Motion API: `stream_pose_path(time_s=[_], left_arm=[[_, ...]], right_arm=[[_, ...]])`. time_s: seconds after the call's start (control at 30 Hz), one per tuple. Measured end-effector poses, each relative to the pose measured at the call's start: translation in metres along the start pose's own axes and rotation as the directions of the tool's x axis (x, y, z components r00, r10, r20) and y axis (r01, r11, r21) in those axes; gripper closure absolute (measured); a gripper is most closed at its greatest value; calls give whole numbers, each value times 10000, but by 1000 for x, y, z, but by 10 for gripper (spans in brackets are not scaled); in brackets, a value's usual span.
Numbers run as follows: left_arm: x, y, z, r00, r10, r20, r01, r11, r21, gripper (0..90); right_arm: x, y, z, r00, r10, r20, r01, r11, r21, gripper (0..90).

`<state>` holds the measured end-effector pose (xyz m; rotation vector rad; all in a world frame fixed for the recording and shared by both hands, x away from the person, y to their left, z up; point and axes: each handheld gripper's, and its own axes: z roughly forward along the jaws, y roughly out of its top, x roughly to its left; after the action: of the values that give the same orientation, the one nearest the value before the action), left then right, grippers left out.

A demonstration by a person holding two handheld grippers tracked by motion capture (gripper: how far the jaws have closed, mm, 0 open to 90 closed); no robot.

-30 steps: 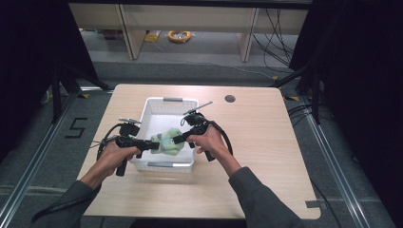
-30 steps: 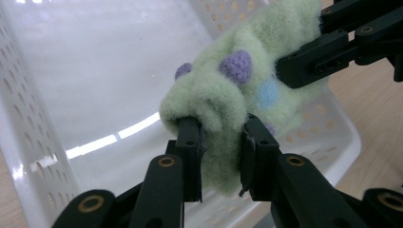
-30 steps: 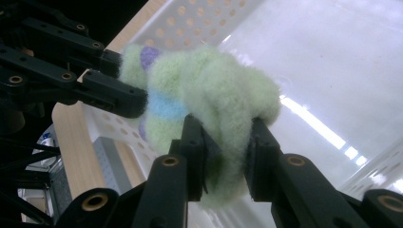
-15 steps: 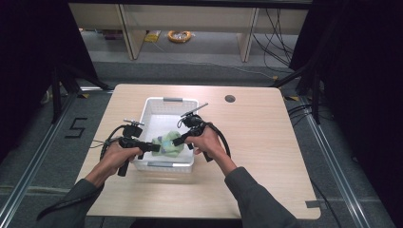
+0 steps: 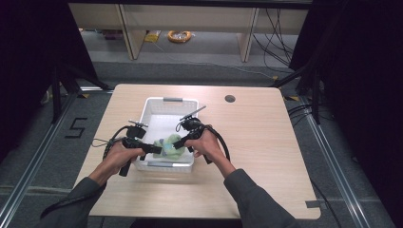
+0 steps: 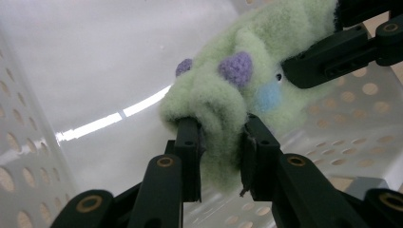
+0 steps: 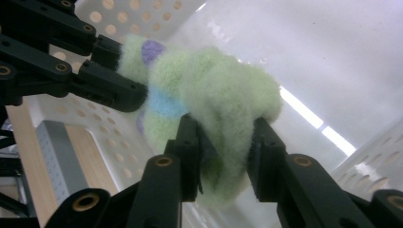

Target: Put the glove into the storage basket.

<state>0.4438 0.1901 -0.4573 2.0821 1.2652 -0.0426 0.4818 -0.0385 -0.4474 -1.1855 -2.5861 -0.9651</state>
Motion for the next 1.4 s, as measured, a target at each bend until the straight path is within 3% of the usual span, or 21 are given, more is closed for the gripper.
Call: stream_pose_path(time_s=[0.23, 0.3, 0.33, 0.47, 0.7, 0.83, 0.87, 0.9, 0.97, 1.0, 1.03, 1.07, 1.1, 1.17, 1.23, 1.27, 1.4], left_arm=[[2, 1, 5, 9998, 98, -198, -91, 9994, 338, 709], [2, 1, 7, 9997, 95, -244, -87, 9993, 364, 706], [2, 1, 6, 9991, 276, -326, -259, 9983, 522, 706], [2, 1, 9, 9994, 127, -326, -111, 9988, 484, 703], [3, 3, 9, 9992, 60, -387, -37, 9982, 599, 678], [4, 3, 8, 9980, -18, -635, 55, 9983, 578, 612], [4, 3, 7, 9976, 81, -693, -36, 9979, 651, 591], [4, 3, 7, 9968, 191, -773, -135, 9973, 725, 592], [4, 4, 5, 9964, 174, -824, -118, 9976, 680, 581], [2, 5, 5, 9965, -23, -836, 62, 9989, 464, 570], [1, 6, 3, 9959, 34, -907, 7, 9990, 453, 540], [0, 7, 1, 9934, 218, -1128, -158, 9984, 541, 504], [-2, 8, 0, 9922, 107, -1242, -79, 9997, 226, 495], [-3, 10, -4, 9887, 108, -1496, -85, 9998, 159, 467], [-4, 10, -8, 9885, 152, -1506, -124, 9997, 195, 469], [-4, 11, -10, 9883, 181, -1514, -167, 9998, 105, 470], [-6, 11, -17, 9893, 123, -1453, -145, 9998, -143, 471]], right_arm=[[2, -1, 0, 9984, -122, 544, 115, 9998, 134, 613], [2, 0, -2, 9974, -150, 711, 152, 9999, -24, 586], [2, 0, -3, 9968, -187, 783, 194, 9998, -75, 585], [5, 3, -11, 9951, -304, 941, 330, 9991, -264, 568], [8, 5, -25, 9960, -198, 874, 251, 9979, -601, 545], [8, 2, -33, 9952, -357, 908, 424, 9965, -725, 534], [10, 1, -36, 9961, -191, 859, 251, 9972, -699, 531], [9, 1, -38, 9967, -408, 705, 463, 9958, -790, 529], [10, -1, -44, 9953, -364, 900, 431, 9964, -733, 524], [10, -2, -46, 9965, -535, 644, 589, 9945, -865, 522], [11, -3, -50, 9960, -473, 755, 538, 9948, -863, 519], [12, -4, -53, 9961, -490, 730, 557, 9941, -929, 517], [12, -5, -55, 9954, -783, 559, 840, 9904, -1097, 510], [14, -8, -62, 9948, -883, 507, 938, 9885, -1182, 504], [15, -13, -70, 9930, -1002, 627, 1074, 9863, -1249, 500], [16, -16, -74, 9950, -767, 641, 838, 9896, -1168, 500], [13, -27, -87, 9935, -983, 582, 1055, 9848, -1382, 492]])
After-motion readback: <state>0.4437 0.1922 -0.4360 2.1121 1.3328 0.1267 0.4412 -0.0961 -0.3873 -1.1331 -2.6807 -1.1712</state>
